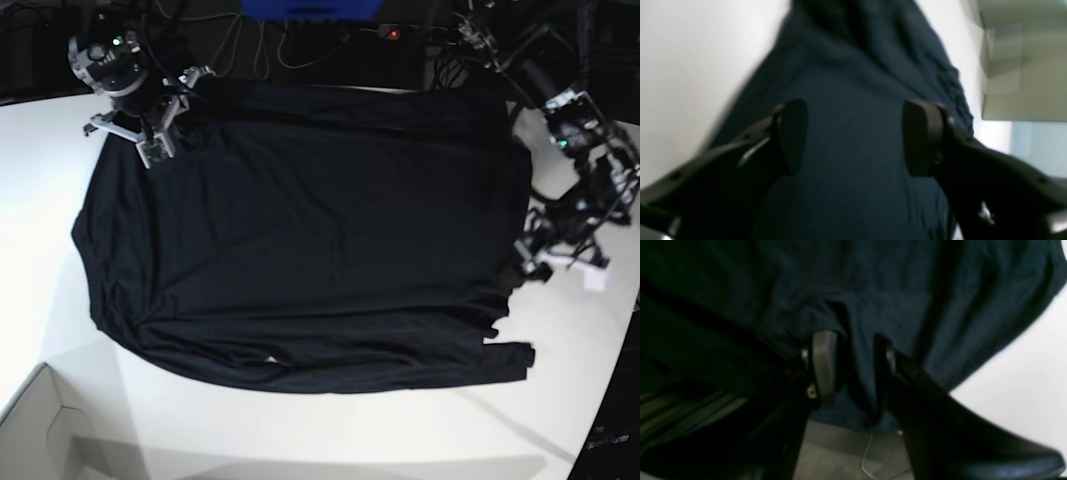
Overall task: Layout the t-shirt on the table in an organized manner, then fold the t-shirt properly
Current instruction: 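Grasp the shirt side edges with both grippers and pull them apart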
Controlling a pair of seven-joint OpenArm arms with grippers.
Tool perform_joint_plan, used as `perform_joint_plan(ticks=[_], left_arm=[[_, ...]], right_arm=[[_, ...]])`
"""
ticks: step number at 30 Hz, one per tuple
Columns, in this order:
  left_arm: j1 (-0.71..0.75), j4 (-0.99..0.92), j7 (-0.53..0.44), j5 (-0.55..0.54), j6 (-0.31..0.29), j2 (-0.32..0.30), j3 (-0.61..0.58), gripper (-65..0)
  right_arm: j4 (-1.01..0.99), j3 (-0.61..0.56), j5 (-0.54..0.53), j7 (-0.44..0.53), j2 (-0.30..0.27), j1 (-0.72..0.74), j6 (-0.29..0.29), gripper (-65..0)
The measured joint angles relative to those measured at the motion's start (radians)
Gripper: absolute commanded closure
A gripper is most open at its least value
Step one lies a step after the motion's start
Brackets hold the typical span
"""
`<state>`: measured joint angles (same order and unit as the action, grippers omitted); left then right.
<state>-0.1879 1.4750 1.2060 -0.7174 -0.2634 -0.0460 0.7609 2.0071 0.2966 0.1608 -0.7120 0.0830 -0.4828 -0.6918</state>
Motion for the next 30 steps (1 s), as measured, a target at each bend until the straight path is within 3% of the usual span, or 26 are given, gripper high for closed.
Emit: perform_joint_plan(ticks=[4, 9, 16, 22, 25, 30], left_arm=[[-0.013, -0.01, -0.105, 0.107, -0.002, 0.034, -0.129, -43.3], [-0.028, -0.18, -0.27, 0.2, 0.004, 0.01, -0.186, -43.3], [-0.045, -0.359, -0.314, 0.173, -0.011, -0.093, -0.18, -43.3], [-0.022, -0.36, -0.32, 0.17, -0.019, -0.146, -0.18, -43.3], [-0.008, -0.359, -0.322, 0.142, -0.018, -0.164, -0.179, -43.3], [0.016, -0.36, -0.317, 0.06, -0.013, -0.189, -0.18, -43.3]], right_arm=[[-0.004, 0.055, -0.007, 0.002, 0.005, 0.042, -0.001, -20.0], [-0.005, 0.128, -0.002, -0.01, 0.003, 0.115, -0.001, -20.0], [-0.07, 0.129, -0.003, -0.01, -0.002, 0.277, -0.005, -20.1], [-0.286, 0.129, -0.002, -0.006, -0.005, 0.477, -0.008, -20.1], [-0.423, 0.129, -0.002, -0.004, -0.033, 0.559, -0.008, -20.1], [-0.549, 0.127, 0.006, 0.0, -0.044, 0.603, -0.007, -20.1]])
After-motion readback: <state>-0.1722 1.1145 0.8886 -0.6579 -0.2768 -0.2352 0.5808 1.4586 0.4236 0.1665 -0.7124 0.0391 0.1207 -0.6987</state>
